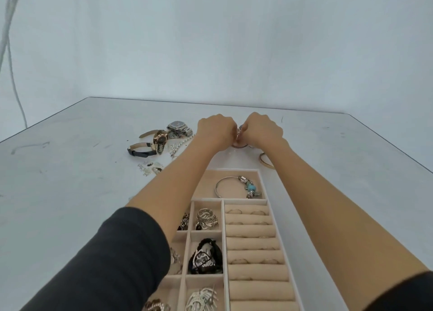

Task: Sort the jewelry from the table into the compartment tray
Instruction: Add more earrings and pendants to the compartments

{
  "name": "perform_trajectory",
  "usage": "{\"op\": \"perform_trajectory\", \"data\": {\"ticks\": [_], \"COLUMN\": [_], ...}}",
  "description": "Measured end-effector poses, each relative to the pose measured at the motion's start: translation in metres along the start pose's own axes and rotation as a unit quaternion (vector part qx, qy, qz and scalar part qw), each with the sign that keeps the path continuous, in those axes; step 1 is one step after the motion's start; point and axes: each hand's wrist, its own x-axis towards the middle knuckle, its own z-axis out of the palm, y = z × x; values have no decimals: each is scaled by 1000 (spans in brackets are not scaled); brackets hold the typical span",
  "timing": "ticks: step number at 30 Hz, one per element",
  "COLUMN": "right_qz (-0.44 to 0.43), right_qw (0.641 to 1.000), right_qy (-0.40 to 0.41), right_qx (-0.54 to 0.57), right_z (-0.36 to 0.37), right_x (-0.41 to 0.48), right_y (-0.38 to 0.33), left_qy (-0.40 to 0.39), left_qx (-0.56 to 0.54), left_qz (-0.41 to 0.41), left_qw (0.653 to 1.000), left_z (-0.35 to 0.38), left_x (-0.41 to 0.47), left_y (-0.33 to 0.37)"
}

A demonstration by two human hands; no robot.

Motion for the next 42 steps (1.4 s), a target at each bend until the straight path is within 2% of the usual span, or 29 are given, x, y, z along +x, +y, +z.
{"op": "perform_trajectory", "data": {"ticks": [11,17,21,25,29,32,37,42], "right_qz": [-51,-60,-49,-47,-61,-86,-87,-99], "right_qw": [998,991,990,994,992,972,938,917], "right_qy": [-28,-110,-125,-97,-5,42,68,80], "right_qx": [-39,-44,-29,12,107,212,329,378], "right_z": [-6,-8,-7,-4,-1,-6,-17,-27], "right_x": [0,3,5,5,-3,-16,-47,-83], "right_y": [0,0,1,4,11,15,17,15], "left_qy": [-19,-30,-21,-25,4,58,145,190], "left_qx": [-19,-45,-82,-145,-218,-256,-335,-397], "left_qz": [-9,-16,-29,-48,-59,-61,-69,-56], "left_qw": [1000,998,996,988,974,963,928,896], "left_z": [-2,-2,-1,-4,-13,-26,-37,-45], "left_x": [7,5,5,2,-7,-25,-71,-119], "left_y": [-3,-4,-7,-13,-22,-30,-52,-70]}}
